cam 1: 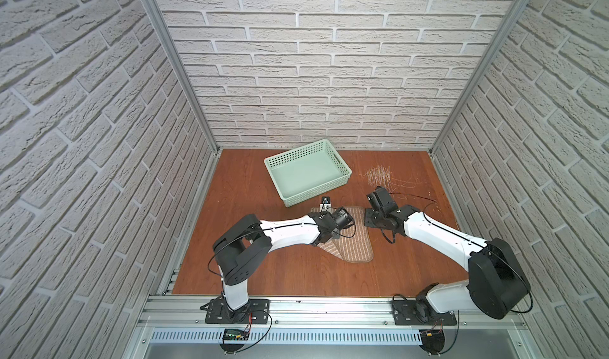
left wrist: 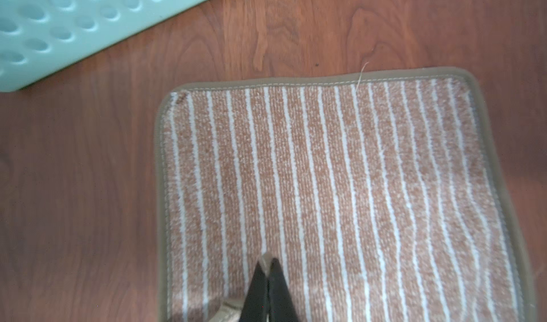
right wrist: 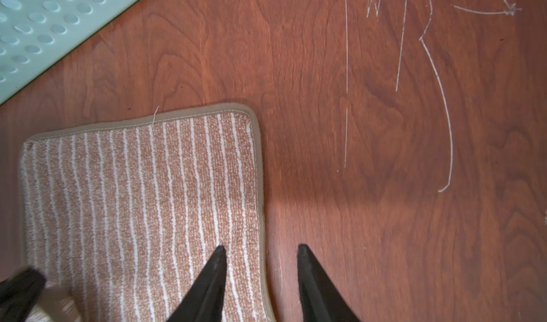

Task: Fold the square dishcloth
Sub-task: Smooth out the cleaning item at the center of the board.

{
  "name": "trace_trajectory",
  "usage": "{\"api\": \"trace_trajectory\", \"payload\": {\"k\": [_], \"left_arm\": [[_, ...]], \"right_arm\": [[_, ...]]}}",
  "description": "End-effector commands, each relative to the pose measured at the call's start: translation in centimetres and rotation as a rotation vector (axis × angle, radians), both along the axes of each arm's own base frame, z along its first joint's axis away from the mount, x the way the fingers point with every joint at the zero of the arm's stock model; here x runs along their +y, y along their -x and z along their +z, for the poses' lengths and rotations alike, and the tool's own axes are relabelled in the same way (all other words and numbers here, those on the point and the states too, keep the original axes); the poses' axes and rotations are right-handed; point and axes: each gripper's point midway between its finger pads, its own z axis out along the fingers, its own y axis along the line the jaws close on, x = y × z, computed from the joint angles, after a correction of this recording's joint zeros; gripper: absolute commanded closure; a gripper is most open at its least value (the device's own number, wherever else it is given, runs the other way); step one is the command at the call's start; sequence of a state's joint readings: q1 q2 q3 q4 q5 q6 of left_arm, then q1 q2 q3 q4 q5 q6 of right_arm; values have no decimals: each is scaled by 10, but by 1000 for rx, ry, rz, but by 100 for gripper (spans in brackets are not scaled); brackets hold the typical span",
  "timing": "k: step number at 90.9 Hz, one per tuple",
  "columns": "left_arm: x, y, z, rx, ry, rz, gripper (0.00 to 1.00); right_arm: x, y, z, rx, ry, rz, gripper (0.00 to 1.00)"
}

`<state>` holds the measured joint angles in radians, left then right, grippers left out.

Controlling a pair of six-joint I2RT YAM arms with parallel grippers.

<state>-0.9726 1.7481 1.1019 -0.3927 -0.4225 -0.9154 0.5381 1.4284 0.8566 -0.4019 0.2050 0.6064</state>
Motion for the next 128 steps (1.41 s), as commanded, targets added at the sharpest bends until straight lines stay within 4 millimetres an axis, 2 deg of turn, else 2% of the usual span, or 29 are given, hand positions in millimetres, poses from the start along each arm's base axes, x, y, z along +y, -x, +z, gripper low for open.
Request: {"api": "trace_trajectory", "payload": {"k": [1,16,32,40,58,65,69,78,84,94,103,114,122,128], "left_arm": [[25,17,5,-18,3,88,100],[44,45,-4,2,59,192,100],[63,70,-5,-17,45,259,89],[72,78,-9,-14,34,288,88],[92,99,-32,64,52,364,89],[98,107,-33,83,70,387,86],[100,112,-32,91,78,392,77],[101,118,-30,94,101,393,43],[105,118,-26,87,97,402,35],[114,113,-10,33,96,420,31],[130,98,19,-56,92,446,16],[137,63,55,-137,69,371,3],[139,37,75,-168,46,319,2],[140,20,78,-159,28,282,2]], "right_arm": [[3,-3,-8,9,-12,-2,59],[9,-6,-15,32,-24,8,60],[13,-9,-20,51,-21,18,61],[14,-12,-18,51,-7,23,61],[10,-18,-10,44,35,20,62],[9,-20,-6,38,44,22,62],[10,-22,-4,33,46,24,62],[12,-25,-1,27,47,29,62],[13,-27,0,23,44,32,62],[15,-31,1,20,45,39,63],[17,-34,0,33,47,57,64],[19,-40,-2,54,42,69,66],[21,-43,-6,72,25,74,66],[21,-46,-7,84,20,74,66]]}}
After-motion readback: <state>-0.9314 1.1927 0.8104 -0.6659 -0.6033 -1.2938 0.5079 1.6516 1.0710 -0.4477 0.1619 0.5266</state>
